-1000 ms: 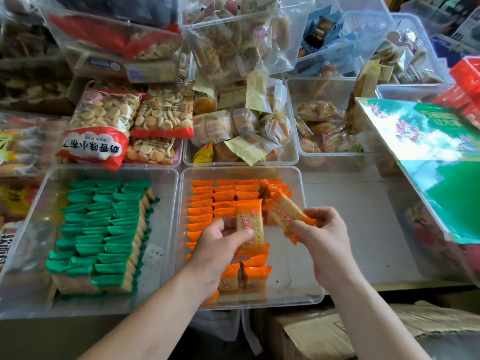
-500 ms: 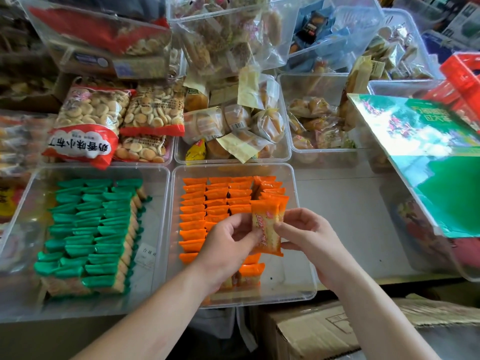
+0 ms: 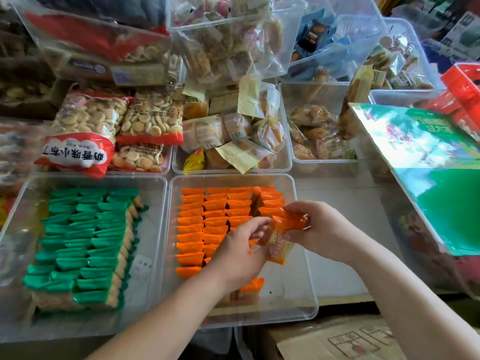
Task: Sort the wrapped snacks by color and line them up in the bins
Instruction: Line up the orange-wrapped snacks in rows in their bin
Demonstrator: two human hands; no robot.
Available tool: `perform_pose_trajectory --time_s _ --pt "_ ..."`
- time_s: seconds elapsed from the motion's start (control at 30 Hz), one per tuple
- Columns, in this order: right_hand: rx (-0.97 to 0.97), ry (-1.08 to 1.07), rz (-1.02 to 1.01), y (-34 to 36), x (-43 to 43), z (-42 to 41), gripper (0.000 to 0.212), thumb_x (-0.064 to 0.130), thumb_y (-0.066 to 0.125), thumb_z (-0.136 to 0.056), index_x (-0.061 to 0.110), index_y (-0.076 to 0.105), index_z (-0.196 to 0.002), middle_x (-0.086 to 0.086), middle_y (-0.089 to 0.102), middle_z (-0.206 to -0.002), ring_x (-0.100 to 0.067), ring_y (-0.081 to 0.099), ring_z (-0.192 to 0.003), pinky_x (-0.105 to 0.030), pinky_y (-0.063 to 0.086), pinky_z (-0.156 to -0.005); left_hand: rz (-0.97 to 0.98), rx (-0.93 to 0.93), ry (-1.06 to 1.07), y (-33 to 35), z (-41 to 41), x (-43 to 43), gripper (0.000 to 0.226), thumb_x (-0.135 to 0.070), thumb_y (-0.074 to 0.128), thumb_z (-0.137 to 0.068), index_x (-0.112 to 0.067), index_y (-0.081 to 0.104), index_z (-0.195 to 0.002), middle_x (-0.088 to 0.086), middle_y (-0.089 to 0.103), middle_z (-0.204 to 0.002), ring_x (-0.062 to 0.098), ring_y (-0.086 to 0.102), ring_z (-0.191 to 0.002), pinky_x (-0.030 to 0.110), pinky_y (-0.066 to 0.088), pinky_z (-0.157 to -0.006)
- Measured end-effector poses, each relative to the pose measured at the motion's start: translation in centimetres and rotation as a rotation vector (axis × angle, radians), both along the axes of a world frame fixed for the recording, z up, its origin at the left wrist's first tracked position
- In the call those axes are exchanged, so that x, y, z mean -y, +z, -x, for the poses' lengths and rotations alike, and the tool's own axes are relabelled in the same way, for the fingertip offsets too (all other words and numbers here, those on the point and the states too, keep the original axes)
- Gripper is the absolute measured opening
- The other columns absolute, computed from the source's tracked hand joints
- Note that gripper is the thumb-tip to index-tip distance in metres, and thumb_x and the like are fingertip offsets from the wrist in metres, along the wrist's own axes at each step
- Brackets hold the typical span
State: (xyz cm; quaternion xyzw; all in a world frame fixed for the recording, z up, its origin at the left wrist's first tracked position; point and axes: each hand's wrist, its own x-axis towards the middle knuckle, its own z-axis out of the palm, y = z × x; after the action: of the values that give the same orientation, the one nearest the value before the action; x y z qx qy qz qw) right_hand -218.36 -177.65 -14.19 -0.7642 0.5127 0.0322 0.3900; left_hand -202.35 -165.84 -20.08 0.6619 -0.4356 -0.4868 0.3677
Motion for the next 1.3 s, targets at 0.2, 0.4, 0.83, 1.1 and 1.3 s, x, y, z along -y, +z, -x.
perform_pose_trajectory --time_s 0.2,0.4,0.83,1.1,1.3 --pt "-0.165 0.449 0.306 -4.4 1.3 -1.9 0.047 0.025 0.075 -0.083 0.021 0.059 -0.127 0.001 0.062 -0.122 -0.027 0.059 -0.116 -0.037 0.046 -0.102 -0.049 0.113 0.184 -1.6 -3.1 -0.5 0.039 -0.016 0.070 -0.097 -0.031 0.062 -0.132 -0.016 0.063 -0.130 -0.005 0.062 -0.110 0.024 0.055 -0.092" --pt "-0.395 0.539 0.627 -8.8 1.6 -1.8 0.060 0.040 0.088 -0.071 0.026 0.065 -0.125 -0.007 0.058 -0.134 -0.035 0.045 -0.136 -0.068 0.010 -0.124 -0.091 0.083 0.247 -2.4 -5.0 -1.9 0.035 -0.018 0.066 -0.100 -0.033 0.063 -0.130 -0.023 0.065 -0.125 -0.014 0.062 -0.103 0.001 0.047 -0.076" --pt "-0.654 0.544 0.625 -9.1 0.2 -3.7 0.073 0.034 0.069 -0.094 0.005 0.038 -0.153 -0.017 0.047 -0.155 -0.034 0.031 -0.153 -0.069 -0.028 -0.113 -0.122 0.053 0.252 -2.4 -4.6 -2.3 0.033 -0.020 0.065 -0.102 -0.033 0.063 -0.131 -0.022 0.063 -0.126 -0.007 0.062 -0.109 0.004 0.046 -0.074" --pt "-0.579 0.557 0.680 -9.5 -0.5 -3.0 0.091 0.052 0.059 -0.098 0.006 0.016 -0.163 -0.022 0.017 -0.170 -0.032 0.041 -0.149 -0.056 -0.021 -0.123 -0.129 0.058 0.240 -2.6 -4.5 -2.5 0.035 -0.021 0.064 -0.102 -0.032 0.061 -0.136 -0.021 0.063 -0.128 -0.005 0.063 -0.111 0.008 0.047 -0.079" --pt "-0.506 0.473 0.700 -9.3 -0.8 -1.8 0.084 0.056 0.081 -0.077 0.013 0.056 -0.144 -0.015 0.054 -0.151 -0.034 0.044 -0.147 -0.065 -0.005 -0.125 -0.105 0.196 0.140 -2.1 -5.0 -3.4 0.039 -0.023 0.064 -0.101 -0.033 0.059 -0.139 -0.020 0.061 -0.131 -0.003 0.060 -0.116 0.018 0.051 -0.094"
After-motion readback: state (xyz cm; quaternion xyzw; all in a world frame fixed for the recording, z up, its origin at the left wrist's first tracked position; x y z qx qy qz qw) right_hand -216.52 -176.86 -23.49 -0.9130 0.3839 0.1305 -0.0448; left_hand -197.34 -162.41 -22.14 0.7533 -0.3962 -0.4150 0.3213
